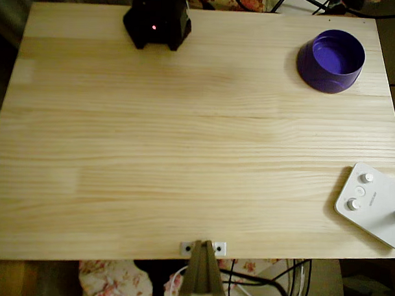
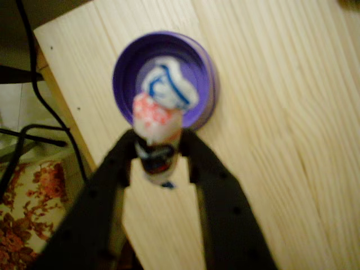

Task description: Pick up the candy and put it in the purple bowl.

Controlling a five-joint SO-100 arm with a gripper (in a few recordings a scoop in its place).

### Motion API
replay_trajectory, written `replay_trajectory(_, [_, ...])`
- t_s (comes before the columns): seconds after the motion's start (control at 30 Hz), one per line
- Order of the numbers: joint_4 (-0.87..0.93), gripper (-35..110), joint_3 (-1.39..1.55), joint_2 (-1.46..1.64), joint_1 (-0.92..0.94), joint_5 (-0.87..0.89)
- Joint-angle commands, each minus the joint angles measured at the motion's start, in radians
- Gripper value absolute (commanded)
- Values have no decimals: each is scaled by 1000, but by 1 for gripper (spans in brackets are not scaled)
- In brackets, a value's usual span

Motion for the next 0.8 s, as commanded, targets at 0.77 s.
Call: replay_trajectory(0.77, [-201, 6, -160, -275, -38, -69])
